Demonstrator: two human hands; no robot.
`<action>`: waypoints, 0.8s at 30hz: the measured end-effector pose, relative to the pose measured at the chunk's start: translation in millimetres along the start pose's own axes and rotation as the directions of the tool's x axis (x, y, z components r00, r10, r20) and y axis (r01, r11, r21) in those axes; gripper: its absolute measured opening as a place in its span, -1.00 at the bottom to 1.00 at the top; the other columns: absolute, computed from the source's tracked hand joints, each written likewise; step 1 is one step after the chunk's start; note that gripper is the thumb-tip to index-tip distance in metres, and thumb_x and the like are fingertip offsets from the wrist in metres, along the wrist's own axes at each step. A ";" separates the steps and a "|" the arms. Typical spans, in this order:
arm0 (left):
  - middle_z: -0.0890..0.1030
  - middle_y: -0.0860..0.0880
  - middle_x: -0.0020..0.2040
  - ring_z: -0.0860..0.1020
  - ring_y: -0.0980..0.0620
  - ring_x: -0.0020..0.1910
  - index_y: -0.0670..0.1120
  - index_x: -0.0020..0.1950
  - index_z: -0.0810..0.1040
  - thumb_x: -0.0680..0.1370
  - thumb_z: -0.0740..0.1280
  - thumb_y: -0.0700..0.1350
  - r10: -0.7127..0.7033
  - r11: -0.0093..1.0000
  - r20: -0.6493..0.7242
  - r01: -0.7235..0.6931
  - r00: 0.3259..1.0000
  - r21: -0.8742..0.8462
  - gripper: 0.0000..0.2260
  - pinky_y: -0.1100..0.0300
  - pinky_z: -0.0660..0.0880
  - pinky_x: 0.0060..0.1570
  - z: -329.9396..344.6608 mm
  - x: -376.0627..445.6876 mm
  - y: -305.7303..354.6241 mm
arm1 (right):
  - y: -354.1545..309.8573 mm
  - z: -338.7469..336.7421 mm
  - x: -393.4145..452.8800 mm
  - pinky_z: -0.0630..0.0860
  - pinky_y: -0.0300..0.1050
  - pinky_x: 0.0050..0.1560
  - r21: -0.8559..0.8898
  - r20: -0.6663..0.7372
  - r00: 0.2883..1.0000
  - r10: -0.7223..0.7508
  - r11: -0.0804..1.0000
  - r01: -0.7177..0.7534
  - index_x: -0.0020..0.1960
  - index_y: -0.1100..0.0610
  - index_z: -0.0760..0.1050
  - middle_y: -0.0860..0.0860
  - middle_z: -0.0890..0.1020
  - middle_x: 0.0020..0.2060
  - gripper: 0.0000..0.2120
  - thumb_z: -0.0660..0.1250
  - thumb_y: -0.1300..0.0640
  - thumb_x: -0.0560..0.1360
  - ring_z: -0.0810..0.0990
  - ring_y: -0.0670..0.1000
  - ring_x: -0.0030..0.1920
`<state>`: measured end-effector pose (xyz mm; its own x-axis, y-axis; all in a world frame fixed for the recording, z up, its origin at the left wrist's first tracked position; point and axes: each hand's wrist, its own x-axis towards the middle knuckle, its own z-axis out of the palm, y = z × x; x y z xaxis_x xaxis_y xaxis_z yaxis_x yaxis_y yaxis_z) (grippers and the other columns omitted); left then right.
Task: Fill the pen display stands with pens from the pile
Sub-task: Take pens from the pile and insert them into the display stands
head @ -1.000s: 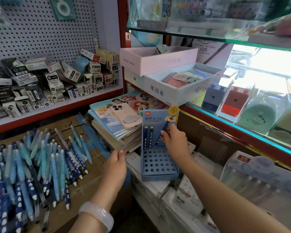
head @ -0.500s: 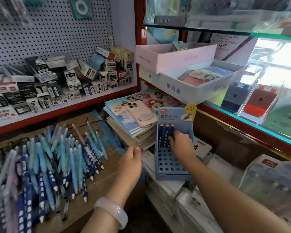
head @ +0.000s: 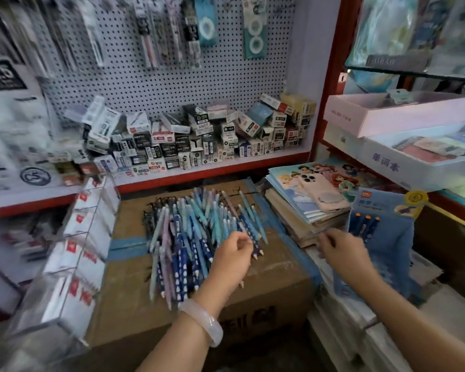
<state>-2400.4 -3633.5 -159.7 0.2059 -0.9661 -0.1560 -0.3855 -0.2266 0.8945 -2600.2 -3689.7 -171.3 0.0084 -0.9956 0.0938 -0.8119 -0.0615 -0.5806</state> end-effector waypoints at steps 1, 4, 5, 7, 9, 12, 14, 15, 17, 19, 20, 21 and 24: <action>0.46 0.09 0.03 0.43 0.20 -0.10 0.03 0.11 0.41 0.63 0.12 -0.04 -0.023 1.000 -0.029 0.023 0.999 -0.011 -0.88 0.31 0.35 -0.20 -13.3 -1.2 -4.7 | -18.0 6.3 -1.8 0.56 0.07 -0.16 0.024 0.035 0.999 -0.029 0.999 0.028 -0.16 0.27 0.54 0.17 0.63 -0.29 -0.71 0.15 0.14 0.59 0.59 0.15 -0.24; 0.46 0.11 -0.04 0.42 0.21 -0.14 0.03 0.05 0.42 0.62 0.14 -0.07 -0.064 0.998 -0.129 0.063 0.990 -0.009 -0.91 0.32 0.33 -0.23 -55.5 -1.6 -22.4 | -70.9 31.0 -11.6 0.54 0.01 -0.16 0.123 0.096 0.991 -0.095 0.989 0.083 -0.13 0.27 0.54 0.18 0.63 -0.27 -0.70 0.15 0.11 0.60 0.60 0.14 -0.24; 0.47 0.09 -0.08 0.42 0.22 -0.19 0.03 0.00 0.43 0.62 0.15 -0.08 -0.065 0.998 -0.168 0.066 0.984 -0.005 -0.92 0.34 0.32 -0.26 -69.7 -0.7 -28.8 | -86.7 40.2 -15.1 0.54 0.03 -0.15 0.166 0.114 0.988 -0.102 0.983 0.083 -0.12 0.30 0.54 0.21 0.63 -0.26 -0.70 0.15 0.11 0.60 0.60 0.17 -0.23; 0.47 0.04 -0.17 0.41 0.16 -0.26 0.02 -0.07 0.44 0.61 0.16 -0.10 -0.097 0.995 -0.229 0.103 0.968 0.014 -0.90 0.29 0.32 -0.26 -96.6 2.7 -41.0 | -114.2 59.2 -20.2 0.57 0.12 -0.09 0.270 0.162 0.982 -0.093 0.962 0.046 -0.10 0.34 0.54 0.26 0.63 -0.23 -0.70 0.15 0.14 0.60 0.61 0.24 -0.17; 0.47 0.01 -0.22 0.42 0.10 -0.28 -0.03 -0.08 0.44 0.60 0.17 -0.10 -0.145 0.987 -0.285 0.159 0.947 0.027 -0.90 0.22 0.33 -0.26 -119.3 8.4 -51.1 | -134.7 76.2 -23.0 0.58 0.17 -0.08 0.365 0.222 0.973 -0.065 0.931 -0.021 -0.17 0.27 0.54 0.21 0.64 -0.24 -0.71 0.13 0.18 0.60 0.62 0.25 -0.15; 0.45 -0.02 -0.25 0.38 0.10 -0.32 -0.06 -0.18 0.38 0.58 0.20 -0.09 -0.223 0.963 -0.372 0.263 0.901 0.060 -0.85 0.23 0.28 -0.35 -142.0 24.9 -64.4 | -147.0 97.0 -24.9 0.60 0.12 -0.08 0.460 0.261 0.965 -0.027 0.882 -0.100 -0.27 0.08 0.47 0.08 0.63 -0.29 -0.69 0.11 0.20 0.61 0.63 0.15 -0.19; 0.39 -0.02 -0.31 0.35 0.09 -0.36 -0.08 -0.25 0.34 0.58 0.20 -0.08 -0.253 0.946 -0.388 0.310 0.886 0.091 -0.79 0.20 0.25 -0.39 -149.7 42.4 -70.4 | -143.4 106.1 -24.0 0.61 0.02 -0.10 0.477 0.269 0.963 -0.016 0.871 -0.119 -0.25 0.05 0.47 0.04 0.63 -0.30 -0.70 0.12 0.19 0.61 0.62 0.04 -0.22; 0.38 -0.02 -0.33 0.35 0.07 -0.37 -0.09 -0.27 0.33 0.58 0.19 -0.08 -0.261 0.940 -0.386 0.323 0.885 0.105 -0.76 0.20 0.25 -0.39 -152.1 50.3 -70.8 | -139.7 109.3 -22.3 0.61 -0.02 -0.11 0.475 0.274 0.962 -0.009 0.871 -0.127 -0.23 0.05 0.48 0.03 0.63 -0.29 -0.72 0.13 0.18 0.61 0.62 0.01 -0.24; 0.50 -0.10 -0.16 0.49 -0.03 -0.20 -0.18 -0.12 0.43 0.58 0.20 -0.05 -0.305 0.923 -0.366 0.367 0.879 0.114 -0.79 0.19 0.35 -0.22 -154.3 68.6 -70.7 | -132.6 112.9 -16.1 0.61 -0.03 -0.10 0.490 0.275 0.961 0.014 0.858 -0.152 -0.18 0.10 0.52 0.04 0.64 -0.29 -0.76 0.14 0.19 0.60 0.62 -0.01 -0.25; 0.49 -0.18 0.20 0.49 -0.14 0.17 -0.26 0.26 0.40 0.57 0.25 0.01 -0.383 0.894 -0.350 0.438 0.855 0.093 -0.60 0.13 0.39 -0.03 -154.3 88.4 -71.6 | -127.7 112.7 -7.6 0.60 -0.06 -0.13 0.510 0.262 0.964 0.035 0.843 -0.170 -0.12 0.13 0.54 0.04 0.64 -0.29 -0.77 0.15 0.18 0.60 0.62 -0.01 -0.25; 0.44 -0.19 0.30 0.45 -0.15 0.25 -0.26 0.35 0.34 0.55 0.28 0.03 -0.420 0.880 -0.322 0.468 0.848 0.085 -0.51 0.12 0.40 0.03 -154.0 100.4 -75.4 | -126.2 112.3 -3.1 0.58 -0.12 -0.17 0.522 0.258 0.965 0.045 0.834 -0.178 -0.11 0.13 0.54 0.04 0.65 -0.29 -0.77 0.14 0.17 0.61 0.62 -0.01 -0.24; 0.42 -0.19 0.34 0.44 -0.15 0.28 -0.25 0.39 0.31 0.53 0.31 0.05 -0.437 0.870 -0.303 0.483 0.847 0.095 -0.46 0.13 0.41 0.06 -153.5 110.0 -78.3 | -125.2 111.6 0.7 0.56 -0.16 -0.21 0.535 0.255 0.965 0.056 0.824 -0.189 -0.10 0.14 0.54 0.04 0.65 -0.30 -0.77 0.14 0.17 0.61 0.62 -0.01 -0.24; 0.36 -0.17 0.40 0.40 -0.15 0.33 -0.22 0.45 0.23 0.45 0.35 0.15 -0.473 0.808 -0.297 0.543 0.829 0.228 -0.28 0.14 0.38 0.23 -154.1 135.2 -88.9 | -124.5 108.5 7.5 0.56 -0.15 -0.18 0.555 0.254 0.964 0.076 0.805 -0.210 -0.12 0.15 0.54 0.05 0.64 -0.31 -0.77 0.14 0.19 0.61 0.62 0.00 -0.25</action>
<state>-2199.7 -3724.8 -195.8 0.6202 -0.6573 -0.4281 -0.4051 -0.7357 0.5428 -2435.7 -3697.2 -186.1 0.0944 -0.9827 -0.1595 -0.3310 0.1201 -0.9360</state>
